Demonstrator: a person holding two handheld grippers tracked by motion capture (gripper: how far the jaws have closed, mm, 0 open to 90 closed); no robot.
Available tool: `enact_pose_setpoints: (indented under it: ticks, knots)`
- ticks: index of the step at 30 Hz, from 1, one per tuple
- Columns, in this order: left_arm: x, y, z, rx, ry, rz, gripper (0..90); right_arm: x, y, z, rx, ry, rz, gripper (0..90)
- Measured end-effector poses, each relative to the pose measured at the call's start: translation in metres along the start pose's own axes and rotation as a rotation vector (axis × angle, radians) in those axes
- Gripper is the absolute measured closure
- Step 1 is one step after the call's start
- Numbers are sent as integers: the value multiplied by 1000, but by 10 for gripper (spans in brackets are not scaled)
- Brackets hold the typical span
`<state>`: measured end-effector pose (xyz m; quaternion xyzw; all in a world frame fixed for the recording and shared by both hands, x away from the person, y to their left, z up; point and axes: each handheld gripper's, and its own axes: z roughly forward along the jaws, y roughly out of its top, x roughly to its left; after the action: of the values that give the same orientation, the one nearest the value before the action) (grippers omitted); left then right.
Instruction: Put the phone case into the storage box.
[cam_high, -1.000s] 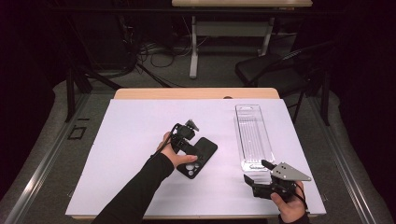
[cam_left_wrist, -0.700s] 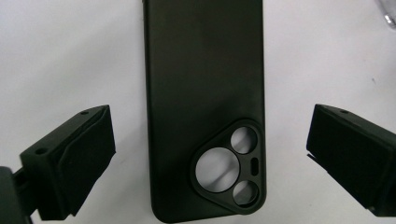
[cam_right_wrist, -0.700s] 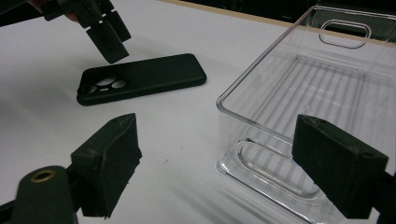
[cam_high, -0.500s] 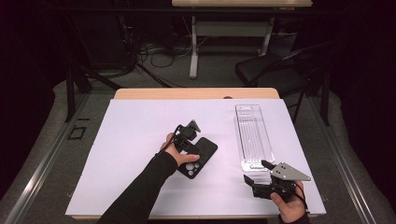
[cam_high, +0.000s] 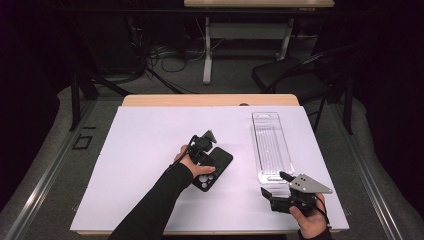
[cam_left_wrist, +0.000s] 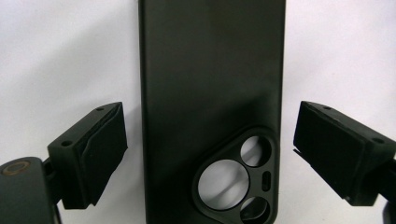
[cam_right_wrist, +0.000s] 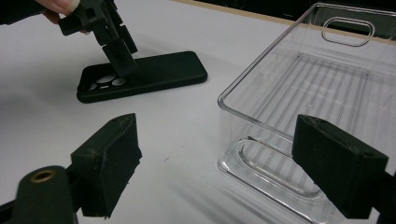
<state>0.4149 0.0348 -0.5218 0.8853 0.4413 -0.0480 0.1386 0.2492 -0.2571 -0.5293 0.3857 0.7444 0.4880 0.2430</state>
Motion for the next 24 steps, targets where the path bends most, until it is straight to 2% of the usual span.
enact_pose_setpoints:
  ticks: [15,24]
  knots:
    - [-2,3,8,30,5,0,110,0,0,1,13,5,1,143]
    - [-8,6,12,56,29,18,110,0,-1,2,12,5,-2,143]
